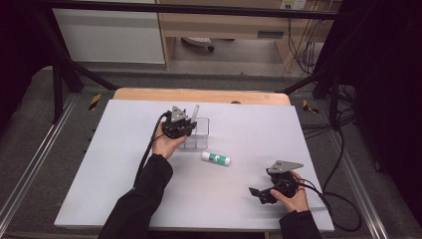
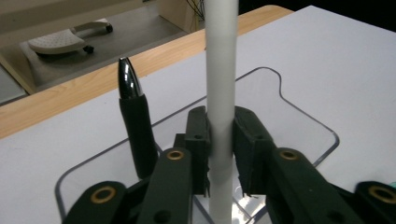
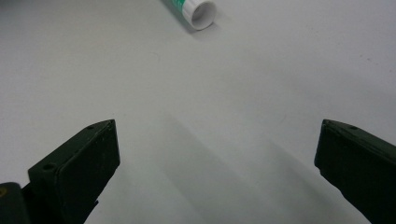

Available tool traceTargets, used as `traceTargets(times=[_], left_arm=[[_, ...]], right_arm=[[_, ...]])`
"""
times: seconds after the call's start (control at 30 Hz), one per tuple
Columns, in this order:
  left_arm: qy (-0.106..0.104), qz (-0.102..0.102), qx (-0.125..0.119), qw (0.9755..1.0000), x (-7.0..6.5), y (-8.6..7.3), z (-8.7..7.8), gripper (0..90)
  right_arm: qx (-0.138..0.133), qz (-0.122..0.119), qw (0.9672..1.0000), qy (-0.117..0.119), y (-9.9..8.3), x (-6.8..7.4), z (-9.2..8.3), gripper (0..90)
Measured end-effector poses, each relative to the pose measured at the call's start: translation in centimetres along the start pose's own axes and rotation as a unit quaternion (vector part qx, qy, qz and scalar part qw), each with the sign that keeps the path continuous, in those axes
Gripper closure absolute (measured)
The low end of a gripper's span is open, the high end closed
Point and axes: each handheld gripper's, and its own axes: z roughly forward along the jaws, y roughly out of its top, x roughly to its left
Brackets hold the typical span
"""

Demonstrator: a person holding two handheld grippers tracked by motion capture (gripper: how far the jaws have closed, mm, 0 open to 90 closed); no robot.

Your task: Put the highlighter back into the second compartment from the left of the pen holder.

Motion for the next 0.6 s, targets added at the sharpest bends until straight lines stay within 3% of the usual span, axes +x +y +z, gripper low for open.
traceTargets(times=[0.27,0.4,0.6], left_arm=[[-0.012,-0.002,0.010,0.9999,0.5,0.6,-2.3,54.2],[-0.019,0.015,0.018,0.9996,0.6,0.7,-3.8,45.2],[-0.036,0.032,0.010,0.9988,0.7,0.1,-6.2,33.8]], right_arm=[[-0.001,0.000,1.0000,0.001,0.0,0.0,0.0,0.7],[-0.003,-0.001,1.0000,-0.001,0.1,0.0,0.0,0.7],[-0.007,0.002,0.9999,0.007,0.1,0.1,0.1,0.6]])
